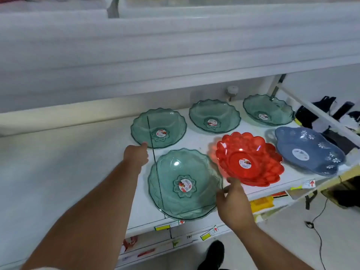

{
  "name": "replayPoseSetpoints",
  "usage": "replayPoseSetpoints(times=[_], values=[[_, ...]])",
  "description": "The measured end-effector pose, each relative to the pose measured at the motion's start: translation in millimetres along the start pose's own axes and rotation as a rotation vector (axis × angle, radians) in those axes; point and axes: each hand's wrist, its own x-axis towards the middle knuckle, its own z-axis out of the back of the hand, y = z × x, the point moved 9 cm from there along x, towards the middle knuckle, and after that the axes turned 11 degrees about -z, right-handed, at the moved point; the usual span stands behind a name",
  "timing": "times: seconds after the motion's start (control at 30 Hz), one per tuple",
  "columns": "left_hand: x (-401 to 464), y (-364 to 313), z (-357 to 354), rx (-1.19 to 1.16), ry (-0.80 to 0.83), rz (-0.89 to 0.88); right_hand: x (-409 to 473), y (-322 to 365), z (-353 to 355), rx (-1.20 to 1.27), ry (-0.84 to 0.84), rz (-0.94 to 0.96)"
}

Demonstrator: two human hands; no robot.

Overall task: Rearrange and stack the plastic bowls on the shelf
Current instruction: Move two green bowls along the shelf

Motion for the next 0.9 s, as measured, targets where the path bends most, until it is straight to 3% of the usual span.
replayPoseSetpoints(times=[0.13,0.5,0.8,0.9], values=[[6,4,-8,-0.188,0.028,0.049,10,-16,-13,0.049,0.12,-0.181],[15,8,-11,-0.309,0.057,0.074,11,-11,-14,0.222,0.249,-0.2],[-6,4,69,-0.4,-0.112,0.021,2,2,-21,0.249,0.283,-0.129],[-20,12,106,-0.491,-0.22,0.075,-6,8,-23,0.26,0.295,-0.118]])
